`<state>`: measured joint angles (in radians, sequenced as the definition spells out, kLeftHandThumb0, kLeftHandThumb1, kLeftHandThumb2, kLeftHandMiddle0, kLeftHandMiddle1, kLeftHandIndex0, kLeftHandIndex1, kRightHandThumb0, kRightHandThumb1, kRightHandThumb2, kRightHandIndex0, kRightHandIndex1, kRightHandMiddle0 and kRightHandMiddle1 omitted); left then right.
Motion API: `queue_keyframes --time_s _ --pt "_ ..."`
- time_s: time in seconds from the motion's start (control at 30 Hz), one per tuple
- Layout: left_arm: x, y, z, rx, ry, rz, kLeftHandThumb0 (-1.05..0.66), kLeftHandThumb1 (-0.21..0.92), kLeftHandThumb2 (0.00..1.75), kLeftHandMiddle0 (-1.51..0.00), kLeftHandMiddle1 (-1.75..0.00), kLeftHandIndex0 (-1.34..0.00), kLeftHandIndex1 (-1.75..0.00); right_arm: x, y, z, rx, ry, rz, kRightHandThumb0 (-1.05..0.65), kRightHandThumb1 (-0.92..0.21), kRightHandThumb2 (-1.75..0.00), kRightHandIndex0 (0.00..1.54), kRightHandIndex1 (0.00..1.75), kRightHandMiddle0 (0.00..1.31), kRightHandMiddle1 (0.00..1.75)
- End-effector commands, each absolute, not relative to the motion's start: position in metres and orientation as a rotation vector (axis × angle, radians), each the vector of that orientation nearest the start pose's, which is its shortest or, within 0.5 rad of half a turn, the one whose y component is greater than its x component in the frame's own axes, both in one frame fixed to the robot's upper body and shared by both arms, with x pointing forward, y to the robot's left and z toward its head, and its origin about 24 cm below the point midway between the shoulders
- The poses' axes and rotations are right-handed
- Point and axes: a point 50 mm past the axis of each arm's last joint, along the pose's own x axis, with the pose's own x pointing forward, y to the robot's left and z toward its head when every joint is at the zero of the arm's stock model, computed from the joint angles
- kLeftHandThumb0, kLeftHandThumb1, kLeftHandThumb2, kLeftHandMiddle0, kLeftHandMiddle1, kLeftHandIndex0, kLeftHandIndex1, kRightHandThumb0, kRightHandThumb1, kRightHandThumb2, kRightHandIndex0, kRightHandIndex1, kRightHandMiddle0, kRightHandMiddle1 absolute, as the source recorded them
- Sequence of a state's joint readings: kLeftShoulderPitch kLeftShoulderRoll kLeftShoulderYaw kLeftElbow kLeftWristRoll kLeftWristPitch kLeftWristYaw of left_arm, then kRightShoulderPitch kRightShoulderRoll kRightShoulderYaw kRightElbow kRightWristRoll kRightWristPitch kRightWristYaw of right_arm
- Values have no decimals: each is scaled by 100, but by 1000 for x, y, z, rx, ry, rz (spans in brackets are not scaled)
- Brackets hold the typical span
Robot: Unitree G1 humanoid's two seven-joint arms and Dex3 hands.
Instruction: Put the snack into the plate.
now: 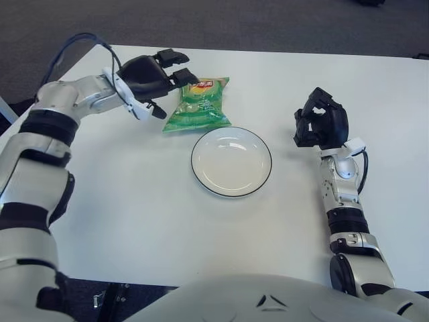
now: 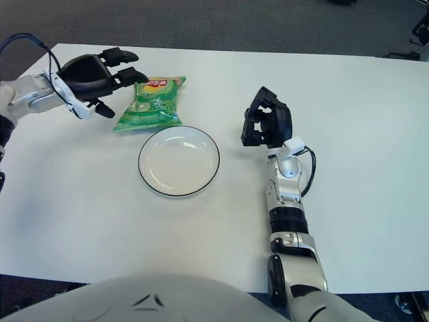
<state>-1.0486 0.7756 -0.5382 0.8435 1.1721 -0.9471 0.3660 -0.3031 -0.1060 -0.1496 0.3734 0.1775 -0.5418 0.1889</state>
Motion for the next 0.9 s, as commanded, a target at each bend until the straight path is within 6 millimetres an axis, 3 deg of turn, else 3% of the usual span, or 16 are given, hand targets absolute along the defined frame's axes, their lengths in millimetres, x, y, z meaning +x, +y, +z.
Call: queue_keyframes --time_s 0.0,0.27,0.87 --pt "368 177 194 1929 -955 -651 -56 39 97 0 -27 0 -61 258 -181 13 139 -192 -19 -56 -14 -153 134 175 76 175" --pt "378 173 187 1996 -1043 -557 -71 49 84 0 -3 0 -42 257 -182 13 137 -193 -23 -56 -14 -153 134 175 76 175" --pt "388 152 174 2214 -1337 -558 -85 54 70 0 0 0 -3 254 -180 13 138 -199 -27 -56 -14 -153 134 175 76 175"
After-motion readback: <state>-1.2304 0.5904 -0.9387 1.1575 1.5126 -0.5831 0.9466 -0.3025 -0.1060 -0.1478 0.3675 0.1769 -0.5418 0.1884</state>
